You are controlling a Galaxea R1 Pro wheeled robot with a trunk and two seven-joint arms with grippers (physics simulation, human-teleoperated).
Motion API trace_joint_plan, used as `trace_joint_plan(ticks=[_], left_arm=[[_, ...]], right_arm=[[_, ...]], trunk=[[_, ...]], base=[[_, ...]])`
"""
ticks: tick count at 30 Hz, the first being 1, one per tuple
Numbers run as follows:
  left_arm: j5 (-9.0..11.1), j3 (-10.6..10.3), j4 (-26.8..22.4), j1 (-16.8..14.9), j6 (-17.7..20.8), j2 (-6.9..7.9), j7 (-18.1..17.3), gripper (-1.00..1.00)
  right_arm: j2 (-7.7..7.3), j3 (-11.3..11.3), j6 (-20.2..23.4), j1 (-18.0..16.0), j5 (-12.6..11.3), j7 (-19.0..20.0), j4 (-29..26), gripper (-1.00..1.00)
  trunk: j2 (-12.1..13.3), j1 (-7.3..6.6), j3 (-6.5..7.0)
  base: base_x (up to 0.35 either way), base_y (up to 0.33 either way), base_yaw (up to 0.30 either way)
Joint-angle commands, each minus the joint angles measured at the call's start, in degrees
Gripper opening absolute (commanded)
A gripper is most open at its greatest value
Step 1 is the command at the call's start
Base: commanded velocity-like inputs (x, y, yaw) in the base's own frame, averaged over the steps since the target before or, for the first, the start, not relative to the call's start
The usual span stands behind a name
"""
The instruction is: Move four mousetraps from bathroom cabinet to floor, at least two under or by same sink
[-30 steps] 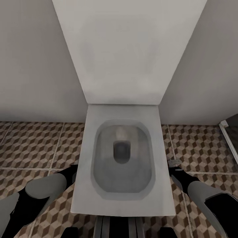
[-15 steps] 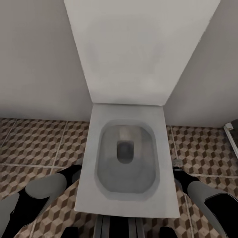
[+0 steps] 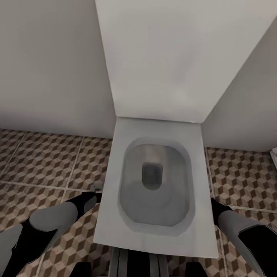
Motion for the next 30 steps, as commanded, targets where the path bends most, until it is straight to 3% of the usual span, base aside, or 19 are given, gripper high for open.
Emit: trace_joint_plan(ticks=[1, 30], left_arm=[[0.0, 0.0, 0.0, 0.0, 0.0, 0.00, 0.0, 1.00], [0.0, 0.0, 0.0, 0.0, 0.0, 0.00, 0.0, 1.00]], right_arm=[[-0.01, 0.0, -0.2, 0.0, -0.1, 0.0, 0.0, -1.00], [0.03, 0.0, -1.6, 0.0, -0.2, 0.0, 0.1, -1.00]], trunk=[[0.0, 0.00, -0.04], [0.0, 0.00, -0.11]], base=[[0.000, 0.000, 0.040], [0.000, 0.000, 0.003]])
